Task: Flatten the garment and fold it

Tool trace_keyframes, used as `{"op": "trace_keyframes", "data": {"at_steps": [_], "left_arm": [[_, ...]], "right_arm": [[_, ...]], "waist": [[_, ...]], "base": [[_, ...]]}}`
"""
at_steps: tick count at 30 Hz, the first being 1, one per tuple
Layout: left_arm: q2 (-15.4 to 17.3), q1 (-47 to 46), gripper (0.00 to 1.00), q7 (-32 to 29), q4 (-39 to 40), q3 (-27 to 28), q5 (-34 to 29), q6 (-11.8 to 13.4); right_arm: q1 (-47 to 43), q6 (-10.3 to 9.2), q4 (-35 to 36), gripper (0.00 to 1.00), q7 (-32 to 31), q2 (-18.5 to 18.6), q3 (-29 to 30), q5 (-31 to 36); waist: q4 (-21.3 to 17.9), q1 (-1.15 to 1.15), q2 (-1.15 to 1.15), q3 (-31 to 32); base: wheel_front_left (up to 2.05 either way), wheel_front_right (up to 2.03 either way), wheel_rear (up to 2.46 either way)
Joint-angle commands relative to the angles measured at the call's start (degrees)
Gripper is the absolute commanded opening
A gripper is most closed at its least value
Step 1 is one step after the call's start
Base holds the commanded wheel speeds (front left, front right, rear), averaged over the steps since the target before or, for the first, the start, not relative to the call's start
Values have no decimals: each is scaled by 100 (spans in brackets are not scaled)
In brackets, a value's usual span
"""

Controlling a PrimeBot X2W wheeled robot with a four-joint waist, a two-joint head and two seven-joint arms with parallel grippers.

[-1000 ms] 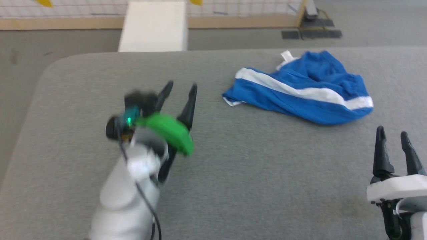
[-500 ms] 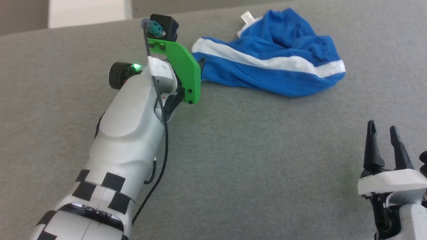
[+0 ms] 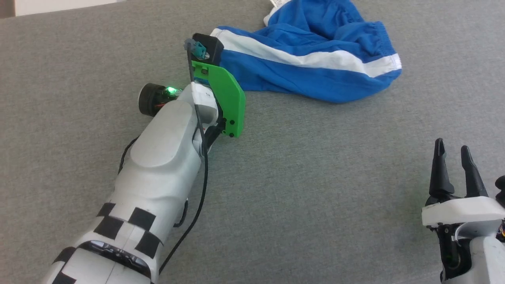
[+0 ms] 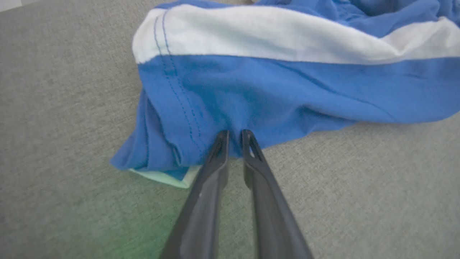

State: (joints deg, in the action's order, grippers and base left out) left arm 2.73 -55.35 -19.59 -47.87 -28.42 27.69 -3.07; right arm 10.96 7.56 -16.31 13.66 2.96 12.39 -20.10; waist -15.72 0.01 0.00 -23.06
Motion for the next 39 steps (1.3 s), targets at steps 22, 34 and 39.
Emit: {"op": "trace_keyframes", "data": {"at_steps": [22, 34, 39], "left_arm": [[376, 743, 0, 1574, 1489, 302, 749, -56], [885, 4067, 0, 469, 3507, -149, 1035, 884], [844, 4812, 0, 204, 3797, -214, 1307, 1116]], "right_arm": [[-181, -8, -67, 100, -32, -8, 135, 235], [-426, -8, 189, 100, -384, -8, 41, 449], [-549, -8, 249, 100, -506, -8, 58, 461]], "waist": [[813, -1, 0, 757], [1585, -1, 0, 1287], [1733, -1, 0, 1463]], "base": [[0, 0, 0], [0, 0, 0], [0, 0, 0]]}}
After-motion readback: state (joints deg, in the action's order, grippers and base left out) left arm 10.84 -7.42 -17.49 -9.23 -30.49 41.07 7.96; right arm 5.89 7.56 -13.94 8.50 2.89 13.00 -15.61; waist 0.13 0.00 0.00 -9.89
